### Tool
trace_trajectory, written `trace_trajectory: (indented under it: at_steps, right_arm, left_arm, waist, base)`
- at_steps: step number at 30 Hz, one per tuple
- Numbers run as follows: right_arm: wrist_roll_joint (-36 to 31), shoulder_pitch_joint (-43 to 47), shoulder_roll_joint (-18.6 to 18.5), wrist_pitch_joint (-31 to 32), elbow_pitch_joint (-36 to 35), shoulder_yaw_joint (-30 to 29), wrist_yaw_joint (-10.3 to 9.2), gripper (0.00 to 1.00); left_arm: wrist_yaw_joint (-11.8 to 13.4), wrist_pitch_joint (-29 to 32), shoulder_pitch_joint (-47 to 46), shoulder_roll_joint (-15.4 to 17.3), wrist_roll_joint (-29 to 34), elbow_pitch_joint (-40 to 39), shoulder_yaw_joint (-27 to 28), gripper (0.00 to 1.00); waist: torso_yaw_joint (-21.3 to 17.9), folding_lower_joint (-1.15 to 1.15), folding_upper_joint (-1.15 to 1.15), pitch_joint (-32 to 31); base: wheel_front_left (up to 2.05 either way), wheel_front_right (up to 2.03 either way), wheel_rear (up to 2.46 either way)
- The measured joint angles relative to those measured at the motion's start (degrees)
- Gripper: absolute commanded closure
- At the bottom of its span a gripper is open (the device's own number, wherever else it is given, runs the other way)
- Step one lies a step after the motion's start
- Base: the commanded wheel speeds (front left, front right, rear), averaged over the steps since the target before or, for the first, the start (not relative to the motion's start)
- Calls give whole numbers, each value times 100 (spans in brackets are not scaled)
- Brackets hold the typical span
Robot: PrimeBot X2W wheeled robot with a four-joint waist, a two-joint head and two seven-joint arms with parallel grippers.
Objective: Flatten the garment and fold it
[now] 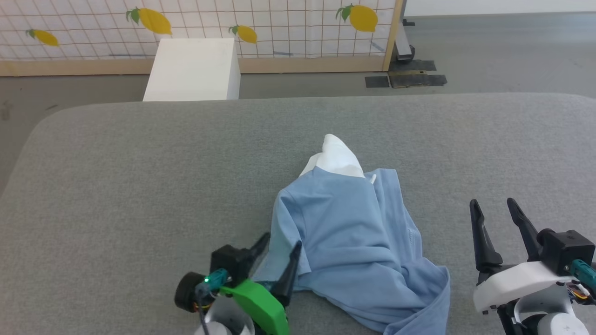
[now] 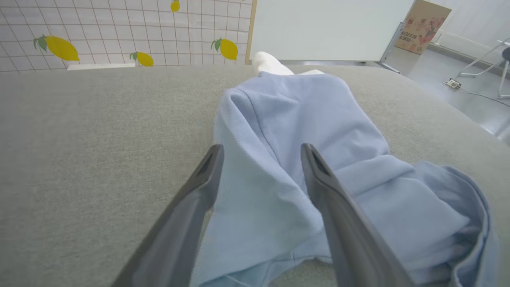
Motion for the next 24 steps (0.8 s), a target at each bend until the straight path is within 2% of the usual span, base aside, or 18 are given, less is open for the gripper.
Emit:
trace_trajectory:
  at_steps: [7,11,12,13,16,19,24]
  right_arm:
    - [102,-5,3,9,124,166,0,0]
    - [135,-10,4,9,178,231,0,0]
    - [138,-12,4,9,185,241,0,0]
    - [138,-12,4,9,189,253,0,0]
    - [138,-13,4,8,198,269,0,0]
    - [146,-14,4,8,208,277,0,0]
    - [156,-19,5,8,207,267,0,0]
  left_arm:
    - [10,1198,-9,3,-411,140,-300,0]
    - [113,1534,-9,3,-506,71,-281,0]
    - [142,1547,-9,3,-506,43,-269,52]
    - [169,1568,-9,7,-506,-1,-250,100]
    - [215,1650,-7,67,-506,-134,-220,100]
    - [435,1593,-6,189,-535,-348,64,100]
    - [1144,1181,-2,569,-666,-722,1095,100]
  waist:
    - [-166,0,0,48]
    - [-237,0,0,83]
    - [-252,0,0,89]
    - [-270,0,0,95]
    - [-310,0,0,108]
    - [-345,0,0,113]
    - [-372,0,0,150]
  base:
    - [0,0,0]
    - [0,0,0]
    - [0,0,0]
    - [0,0,0]
    - [0,0,0]
    - [0,0,0]
    - [0,0,0]
